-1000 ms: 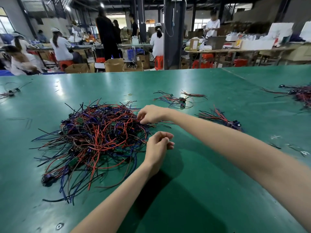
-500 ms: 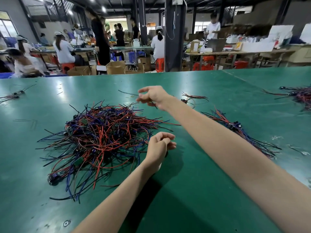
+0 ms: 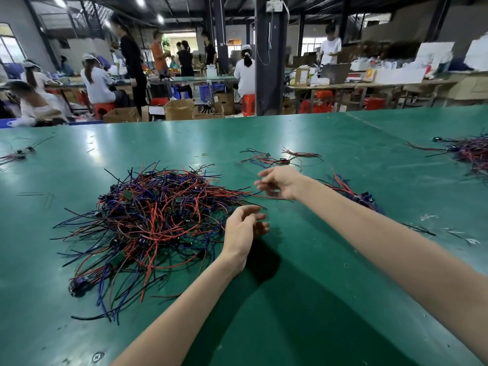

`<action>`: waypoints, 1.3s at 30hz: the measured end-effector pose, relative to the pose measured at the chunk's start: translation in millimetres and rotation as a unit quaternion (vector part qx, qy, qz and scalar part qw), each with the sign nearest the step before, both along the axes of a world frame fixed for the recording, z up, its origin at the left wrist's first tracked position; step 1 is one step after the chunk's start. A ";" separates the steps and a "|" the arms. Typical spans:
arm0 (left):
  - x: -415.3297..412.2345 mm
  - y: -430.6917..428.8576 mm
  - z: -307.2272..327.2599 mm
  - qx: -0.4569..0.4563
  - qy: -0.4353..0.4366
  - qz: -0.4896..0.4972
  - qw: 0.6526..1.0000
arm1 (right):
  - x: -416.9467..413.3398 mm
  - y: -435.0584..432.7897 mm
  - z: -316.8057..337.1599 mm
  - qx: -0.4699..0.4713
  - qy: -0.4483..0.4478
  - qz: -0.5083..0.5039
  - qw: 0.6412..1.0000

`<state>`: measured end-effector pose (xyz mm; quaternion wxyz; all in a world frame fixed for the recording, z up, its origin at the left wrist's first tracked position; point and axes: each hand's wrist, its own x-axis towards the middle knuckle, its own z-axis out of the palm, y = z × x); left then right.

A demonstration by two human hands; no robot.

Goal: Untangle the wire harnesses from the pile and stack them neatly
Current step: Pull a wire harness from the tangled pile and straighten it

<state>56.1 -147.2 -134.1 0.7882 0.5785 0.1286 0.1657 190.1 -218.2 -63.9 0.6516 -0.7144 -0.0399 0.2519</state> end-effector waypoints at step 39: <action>3.9 14.9 -1.2 -0.002 0.046 -0.024 0.999 | -27.8 135.1 0.5 -0.194 -0.325 0.175 0.909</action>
